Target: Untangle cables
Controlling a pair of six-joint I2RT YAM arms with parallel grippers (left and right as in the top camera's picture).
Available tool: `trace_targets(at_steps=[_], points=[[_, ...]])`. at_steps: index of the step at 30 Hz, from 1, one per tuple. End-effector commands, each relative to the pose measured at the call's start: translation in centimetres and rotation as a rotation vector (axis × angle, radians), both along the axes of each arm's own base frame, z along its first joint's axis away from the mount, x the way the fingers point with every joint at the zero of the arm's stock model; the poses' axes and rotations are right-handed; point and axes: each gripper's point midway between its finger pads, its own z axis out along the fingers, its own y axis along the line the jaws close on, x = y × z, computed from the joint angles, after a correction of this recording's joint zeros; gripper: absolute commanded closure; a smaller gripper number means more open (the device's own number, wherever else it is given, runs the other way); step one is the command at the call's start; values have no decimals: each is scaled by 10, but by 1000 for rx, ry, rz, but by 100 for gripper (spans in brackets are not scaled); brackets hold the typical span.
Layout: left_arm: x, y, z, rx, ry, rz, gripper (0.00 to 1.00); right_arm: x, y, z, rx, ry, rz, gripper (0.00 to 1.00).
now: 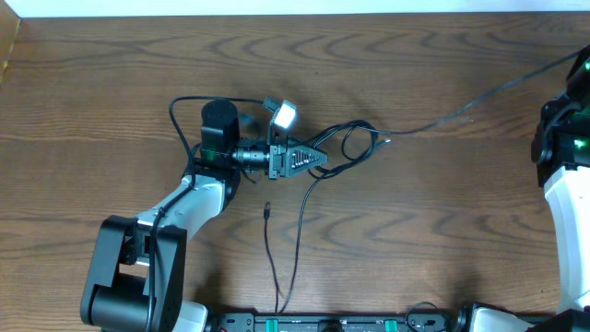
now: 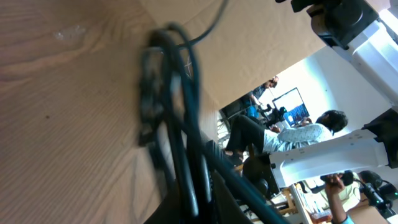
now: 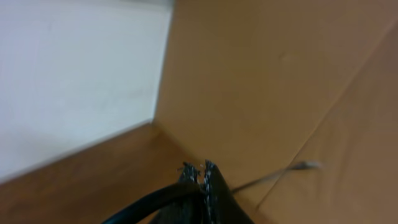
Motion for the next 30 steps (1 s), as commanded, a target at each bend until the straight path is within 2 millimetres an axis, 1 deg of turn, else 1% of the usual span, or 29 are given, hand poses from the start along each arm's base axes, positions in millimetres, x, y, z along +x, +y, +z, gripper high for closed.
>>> trace_targets(at_steps=[1, 3, 5, 7, 9, 11, 14, 16, 17, 18, 19, 20, 21, 22, 23, 24, 25, 26, 27, 28, 29, 30], points=[[-1, -1, 3, -6, -39, -9, 92, 16, 23, -8, 118, -29, 163, 99], [-1, -1, 2, -6, -39, -8, 92, 25, 38, -22, 196, -13, 255, 99], [0, -1, 2, -4, -39, -2, 92, 32, 50, -30, 246, -8, 322, 99], [2, -1, 2, -1, -40, 8, 92, 34, 53, -34, 266, -8, 343, 99], [4, -1, 1, 3, -41, 19, 92, 34, 53, -36, 269, 0, 342, 99], [8, 0, 0, 9, -42, 40, 92, 32, 54, -42, 280, 26, 338, 99], [14, 0, -2, 21, -44, 77, 92, 30, 61, -56, 315, 82, 369, 91], [19, 0, -3, 30, -46, 105, 92, 31, 73, -68, 359, 127, 431, 82], [21, 0, -4, 34, -47, 116, 92, 30, 80, -77, 404, 147, 457, 69], [23, 1, -5, 39, -48, 130, 92, 27, 83, -84, 461, 147, 448, 57], [25, 1, -5, 43, -49, 142, 92, 24, 86, -93, 529, 142, 428, 49], [28, 1, -6, 47, -49, 156, 92, 20, 88, -102, 608, 137, 398, 37], [29, 1, -6, 50, -50, 164, 92, 15, 91, -113, 681, 142, 367, 32], [30, 1, -7, 51, -50, 168, 92, 9, 94, -124, 754, 153, 333, 22], [30, 2, -7, 52, -50, 172, 92, 3, 98, -134, 814, 168, 308, 16], [31, 2, -7, 54, -50, 176, 92, -4, 107, -144, 890, 197, 300, 13], [32, 2, -7, 56, -51, 182, 92, -8, 115, -150, 932, 220, 309, 11], [33, 2, -8, 57, -51, 186, 92, -12, 125, -155, 976, 249, 337, 7], [33, 2, -8, 59, -51, 189, 92, -16, 141, -159, 1031, 289, 385, 5], [33, 2, -8, 58, -51, 189, 92, -18, 149, -161, 1060, 309, 409, 4], [34, 2, -8, 59, -51, 190, 92, -21, 160, -163, 1098, 332, 441, 5], [34, 2, -8, 59, -51, 192, 92, -24, 176, -164, 1147, 357, 492, 10]])
